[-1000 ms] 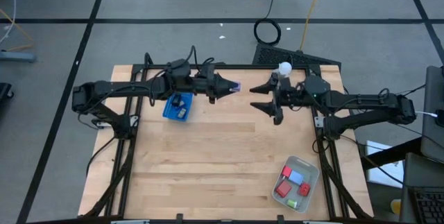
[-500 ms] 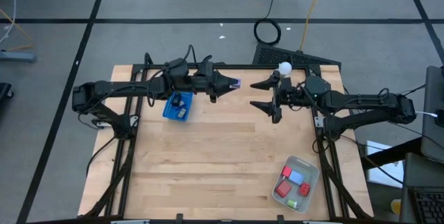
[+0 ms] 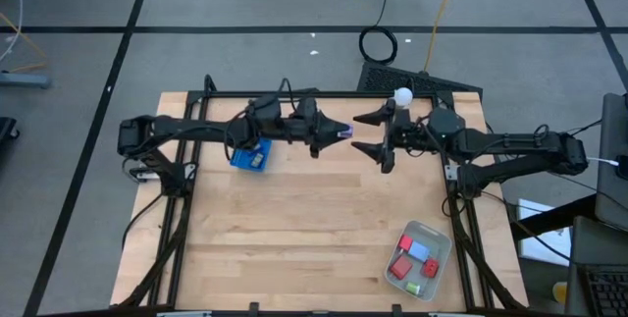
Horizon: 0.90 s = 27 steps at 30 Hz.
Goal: Pick & Place Office items
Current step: Put the violet charger adapter into the white bin
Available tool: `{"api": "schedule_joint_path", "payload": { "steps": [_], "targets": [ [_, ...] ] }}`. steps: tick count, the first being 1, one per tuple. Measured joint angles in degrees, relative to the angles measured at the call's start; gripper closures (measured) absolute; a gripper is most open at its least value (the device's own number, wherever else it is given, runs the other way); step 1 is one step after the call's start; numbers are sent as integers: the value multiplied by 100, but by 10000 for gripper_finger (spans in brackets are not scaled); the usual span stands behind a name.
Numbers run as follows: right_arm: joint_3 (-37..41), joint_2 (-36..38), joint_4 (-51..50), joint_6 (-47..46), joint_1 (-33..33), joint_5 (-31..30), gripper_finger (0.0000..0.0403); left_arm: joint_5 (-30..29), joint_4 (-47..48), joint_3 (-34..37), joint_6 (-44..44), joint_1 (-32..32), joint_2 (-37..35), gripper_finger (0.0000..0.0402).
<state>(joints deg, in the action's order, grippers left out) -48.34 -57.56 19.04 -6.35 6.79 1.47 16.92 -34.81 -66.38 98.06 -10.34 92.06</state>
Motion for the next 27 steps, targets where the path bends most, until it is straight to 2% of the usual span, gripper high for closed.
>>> {"api": "schedule_joint_path", "payload": {
  "steps": [8, 19, 27],
  "targets": [
    [0, -58, 8, 0, 0, 1, 69, 64, -60, -97, -46, 76, 60, 266],
    [0, -538, 636, -268, 11, 160, 69, 139, -113, -97, -83, 73, 63, 266],
    [0, -583, 889, -341, 11, 160, 69, 259, -84, -97, -87, 73, 63, 266]
  ]
}}
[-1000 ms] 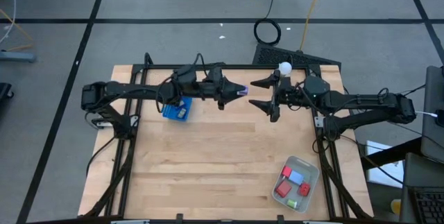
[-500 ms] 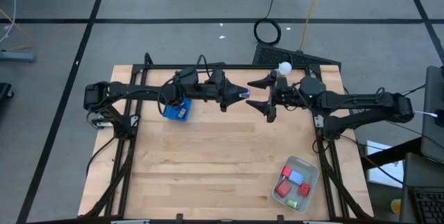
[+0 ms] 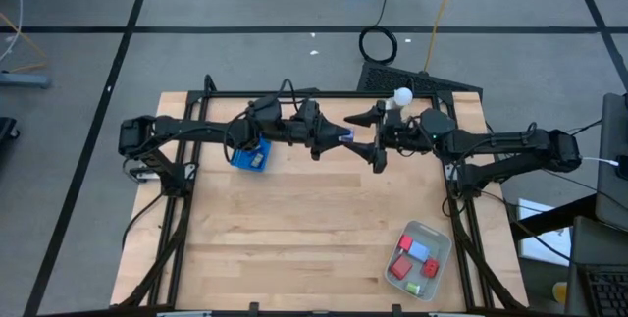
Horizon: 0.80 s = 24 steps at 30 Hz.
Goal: Pick & Place Office items
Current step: Put the violet charger adapter into the white bin
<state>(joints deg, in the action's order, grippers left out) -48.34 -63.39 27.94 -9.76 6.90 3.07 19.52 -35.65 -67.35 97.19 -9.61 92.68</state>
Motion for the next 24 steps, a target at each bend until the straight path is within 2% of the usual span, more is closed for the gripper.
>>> {"api": "schedule_joint_path", "payload": {
  "steps": [9, 24],
  "targets": [
    [0, 1, 95, -2, 1, -2, 74, 1, 83, 0, -50, -4, 0, 266],
    [0, 1, 96, 17, 1, -1, 135, -90, 80, 0, -71, -11, 0, 266]
  ]
}}
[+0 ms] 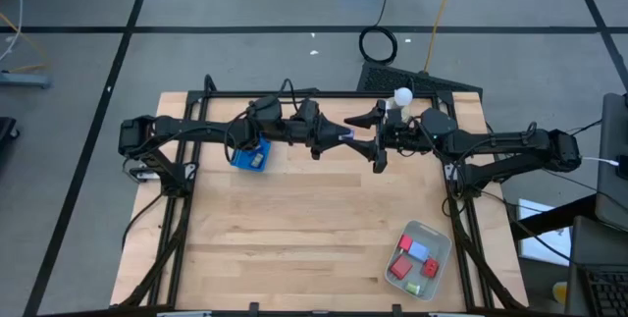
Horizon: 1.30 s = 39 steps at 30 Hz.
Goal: Pick & Place Office items
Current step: Put the violet charger adapter into the white bin
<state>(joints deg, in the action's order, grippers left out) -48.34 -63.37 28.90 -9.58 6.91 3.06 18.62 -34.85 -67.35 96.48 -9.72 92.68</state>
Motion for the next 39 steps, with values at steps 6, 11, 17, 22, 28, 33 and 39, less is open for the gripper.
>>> {"api": "schedule_joint_path", "payload": {
  "steps": [6, 11, 17, 22, 28, 33, 39],
  "targets": [
    [0, 0, -1, 9, 1, 1, 153, -64, -4, 0, -47, 0, 0, 266],
    [0, 0, 0, 85, 1, 0, 170, -101, -7, 0, -46, 0, 0, 266],
    [0, 0, -1, 87, 0, 0, 201, -174, -9, 0, -47, -4, 0, 266],
    [0, 0, -1, 87, 1, -1, 233, -181, -11, 0, -47, -26, 0, 266],
    [0, 0, -1, 107, 3, -23, 271, -219, -11, 2, -41, -55, 0, 266],
    [0, 0, -1, 134, 3, -15, 271, -234, -11, 2, -43, -66, 0, 245],
    [0, 0, -3, 131, -1, 16, 271, -347, -15, 2, -51, -92, 0, 204]
  ]
}}
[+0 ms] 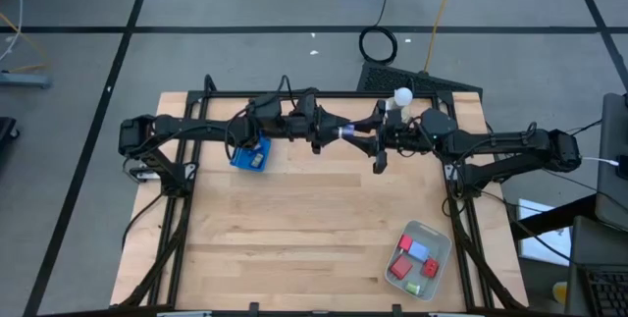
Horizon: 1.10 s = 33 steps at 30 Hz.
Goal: Pick & Place Office items
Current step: Put the violet charger adapter into the white bin
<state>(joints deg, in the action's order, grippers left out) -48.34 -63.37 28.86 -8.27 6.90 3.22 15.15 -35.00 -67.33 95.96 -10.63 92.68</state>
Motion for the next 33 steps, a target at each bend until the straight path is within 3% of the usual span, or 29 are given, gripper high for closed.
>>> {"api": "schedule_joint_path", "payload": {
  "steps": [9, 21, 25, 33],
  "targets": [
    [0, 0, 2, -27, 0, -6, 275, 3, -37, 0, -189, -52, 0, 184],
    [0, 206, 6, -153, 0, 25, 275, 458, -222, 2, -370, -254, -2, 138],
    [2, 421, 4, -272, 4, 393, 275, 492, -219, 2, -448, -346, -2, 116],
    [2, 782, -477, -896, 2, 1742, 275, 493, -218, 2, -481, -474, -2, 92]
  ]
}}
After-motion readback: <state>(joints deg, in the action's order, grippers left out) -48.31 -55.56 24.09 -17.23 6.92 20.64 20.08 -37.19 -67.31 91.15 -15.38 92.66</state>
